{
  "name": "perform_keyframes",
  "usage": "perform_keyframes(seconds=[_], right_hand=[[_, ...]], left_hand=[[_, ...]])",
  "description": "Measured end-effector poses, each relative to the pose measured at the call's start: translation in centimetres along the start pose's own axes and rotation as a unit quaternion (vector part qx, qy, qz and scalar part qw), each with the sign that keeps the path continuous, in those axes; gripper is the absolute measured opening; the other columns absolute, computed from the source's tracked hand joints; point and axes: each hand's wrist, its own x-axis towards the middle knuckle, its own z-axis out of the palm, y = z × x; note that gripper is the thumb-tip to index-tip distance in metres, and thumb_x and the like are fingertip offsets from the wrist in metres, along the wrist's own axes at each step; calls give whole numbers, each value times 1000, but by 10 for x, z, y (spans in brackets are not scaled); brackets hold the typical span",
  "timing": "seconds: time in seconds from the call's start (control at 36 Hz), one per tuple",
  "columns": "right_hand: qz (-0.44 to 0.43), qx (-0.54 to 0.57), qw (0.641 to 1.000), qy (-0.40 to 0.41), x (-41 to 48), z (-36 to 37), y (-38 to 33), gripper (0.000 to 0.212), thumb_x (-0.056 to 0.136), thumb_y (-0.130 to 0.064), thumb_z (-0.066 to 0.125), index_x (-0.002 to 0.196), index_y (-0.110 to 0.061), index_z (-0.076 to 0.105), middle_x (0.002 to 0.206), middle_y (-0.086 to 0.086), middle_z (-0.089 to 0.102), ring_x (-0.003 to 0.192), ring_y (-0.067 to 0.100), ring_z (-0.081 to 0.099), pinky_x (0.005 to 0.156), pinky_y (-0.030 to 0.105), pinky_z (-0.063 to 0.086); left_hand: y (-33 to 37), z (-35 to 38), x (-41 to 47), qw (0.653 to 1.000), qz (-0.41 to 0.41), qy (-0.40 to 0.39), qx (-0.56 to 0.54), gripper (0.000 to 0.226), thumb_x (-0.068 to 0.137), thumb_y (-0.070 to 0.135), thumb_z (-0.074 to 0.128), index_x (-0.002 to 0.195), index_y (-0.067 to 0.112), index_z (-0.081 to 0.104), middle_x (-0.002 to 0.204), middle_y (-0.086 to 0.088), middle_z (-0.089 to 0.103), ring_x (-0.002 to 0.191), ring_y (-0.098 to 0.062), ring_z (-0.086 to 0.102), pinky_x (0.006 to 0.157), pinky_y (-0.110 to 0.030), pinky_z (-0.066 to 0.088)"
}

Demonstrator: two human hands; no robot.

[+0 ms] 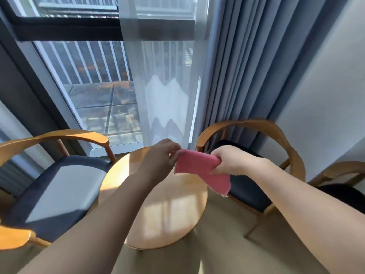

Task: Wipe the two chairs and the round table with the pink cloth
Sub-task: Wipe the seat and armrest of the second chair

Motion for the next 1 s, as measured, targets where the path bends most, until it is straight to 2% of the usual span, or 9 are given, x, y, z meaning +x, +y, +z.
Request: perform_keyframes(seconds=[0.11,0.22,0.33,0.47,0.53,0.61,0.75,0.92,1.0], right_hand=[[12,65,998,21,-5,-7,56,22,80,-28,76,100,-30,67,93,-9,66,87,9,64,76,30,58],[27,129,991,32,-8,-16,126,21,79,-24,75,99,-24,68,96,-4,67,89,14,66,79,38,60],[41,190,980,45,-11,-24,193,10,88,-17,67,97,-21,68,92,0,70,84,17,69,66,33,62],[42,212,976,31,-1,-40,250,15,81,-14,72,95,-16,65,89,3,70,78,17,71,65,32,62],[43,247,968,28,3,-44,264,20,80,-10,72,97,-15,62,91,4,69,77,16,71,60,26,60],[29,280,960,12,13,-50,280,23,80,-14,73,98,-21,61,95,1,69,87,16,69,70,31,61],[6,237,971,-13,40,-53,294,13,81,-23,73,90,-24,64,90,-2,68,87,13,66,76,31,56],[-16,210,976,-52,79,-56,291,25,79,-6,63,95,-24,62,89,0,68,84,15,66,74,30,55],[-17,188,979,-76,100,-56,287,29,78,-14,70,101,-28,61,95,-3,67,87,12,65,76,29,56]], left_hand=[[30,37,19,999,-47,-16,2,16,98,25,49,96,15,61,85,8,57,76,-10,49,64,0,32],[55,85,42,994,-91,-14,-57,13,99,22,45,89,18,52,77,9,55,73,-12,52,59,-8,36],[85,131,66,992,-104,-32,-58,13,99,24,44,90,19,52,77,9,56,70,-5,51,58,-14,34],[112,175,95,989,-131,-41,-59,14,99,25,44,87,26,52,80,6,59,75,-12,57,63,-25,45],[118,186,102,987,-144,-36,-65,16,99,26,44,84,29,51,81,6,59,75,-11,56,64,-26,45],[122,200,111,985,-159,-36,-63,19,99,25,44,81,29,49,84,3,57,73,-5,51,60,-20,36],[117,212,131,982,-172,-42,-67,17,99,24,43,84,26,51,90,-7,56,73,-9,51,51,-9,38],[96,221,168,981,-168,-73,-65,18,100,28,41,90,23,55,88,-4,58,76,-10,52,59,-18,38],[85,225,191,981,-158,-82,-82,18,99,26,42,90,21,56,82,2,56,72,-12,52,52,-23,36]])
